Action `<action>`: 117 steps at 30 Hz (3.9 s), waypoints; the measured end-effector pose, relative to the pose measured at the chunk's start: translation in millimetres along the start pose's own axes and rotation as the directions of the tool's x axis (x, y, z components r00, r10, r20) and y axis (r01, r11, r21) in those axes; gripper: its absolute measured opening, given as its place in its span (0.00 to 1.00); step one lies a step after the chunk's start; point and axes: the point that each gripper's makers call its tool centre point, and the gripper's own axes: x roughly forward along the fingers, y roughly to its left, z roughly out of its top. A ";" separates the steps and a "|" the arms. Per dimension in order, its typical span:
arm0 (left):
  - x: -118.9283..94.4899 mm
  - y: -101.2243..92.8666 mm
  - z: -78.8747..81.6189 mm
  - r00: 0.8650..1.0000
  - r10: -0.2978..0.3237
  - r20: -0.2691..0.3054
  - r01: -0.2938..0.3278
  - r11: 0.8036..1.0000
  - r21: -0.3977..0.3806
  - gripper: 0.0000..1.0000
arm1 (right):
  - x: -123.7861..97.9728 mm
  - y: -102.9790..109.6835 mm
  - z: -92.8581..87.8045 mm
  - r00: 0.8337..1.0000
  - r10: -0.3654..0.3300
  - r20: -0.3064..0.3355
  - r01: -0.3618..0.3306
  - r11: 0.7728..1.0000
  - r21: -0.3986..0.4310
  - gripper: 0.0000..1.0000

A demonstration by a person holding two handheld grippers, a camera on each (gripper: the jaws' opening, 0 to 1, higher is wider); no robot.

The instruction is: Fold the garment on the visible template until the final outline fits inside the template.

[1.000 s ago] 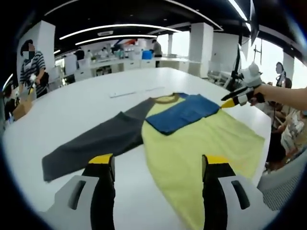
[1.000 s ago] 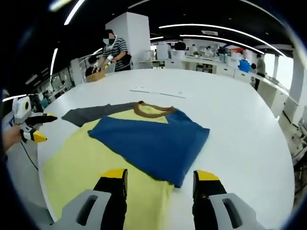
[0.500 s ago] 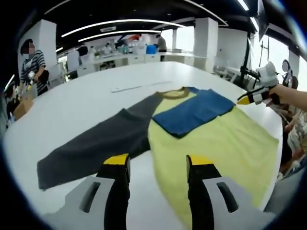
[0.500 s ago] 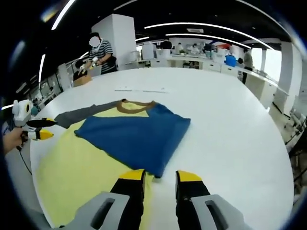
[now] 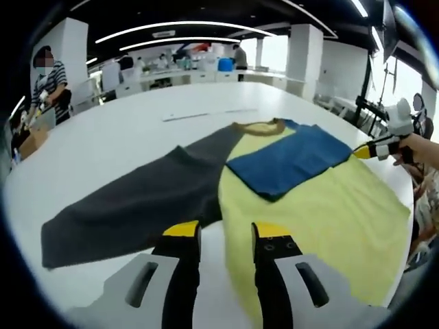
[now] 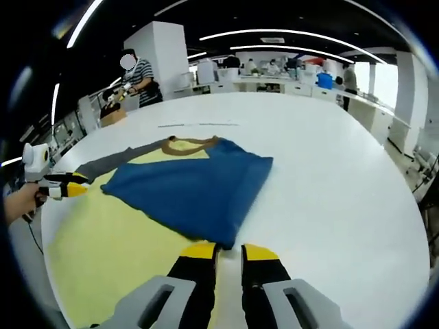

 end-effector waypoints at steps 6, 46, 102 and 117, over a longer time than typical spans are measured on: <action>10.8 -3.8 -2.1 1.000 -0.012 -0.019 0.013 1.000 0.012 0.21 | 2.9 2.6 -0.7 1.000 -0.014 0.001 0.014 1.000 0.000 0.04; 18.8 -9.2 -1.3 0.999 -0.018 -0.032 0.018 1.000 -0.024 0.01 | 2.2 -16.5 3.3 0.997 -0.068 -0.030 0.066 0.995 -0.074 0.00; -80.1 62.6 15.3 0.987 0.086 0.136 -0.086 0.996 -0.007 0.99 | -93.4 65.2 41.3 0.934 0.334 0.129 -0.301 0.927 -0.223 0.99; -105.9 127.1 3.5 0.963 0.224 0.150 -0.208 0.972 -0.111 0.95 | -119.4 83.0 29.4 0.912 0.391 0.120 -0.355 0.902 -0.244 0.99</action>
